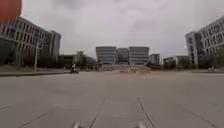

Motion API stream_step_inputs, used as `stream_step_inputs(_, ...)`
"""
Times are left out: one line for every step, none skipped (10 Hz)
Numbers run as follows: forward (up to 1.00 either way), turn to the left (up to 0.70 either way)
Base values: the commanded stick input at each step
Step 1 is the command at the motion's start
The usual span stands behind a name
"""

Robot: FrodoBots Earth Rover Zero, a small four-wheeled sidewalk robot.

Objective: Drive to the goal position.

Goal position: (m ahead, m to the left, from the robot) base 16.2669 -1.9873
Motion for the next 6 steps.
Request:
stream_step_inputs(0.85,0.28)
stream_step_inputs(0.85,0.06)
stream_step_inputs(0.85,0.0)
stream_step_inputs(0.85,0.0)
stream_step_inputs(0.85,0.0)
stream_step_inputs(0.85,0.0)
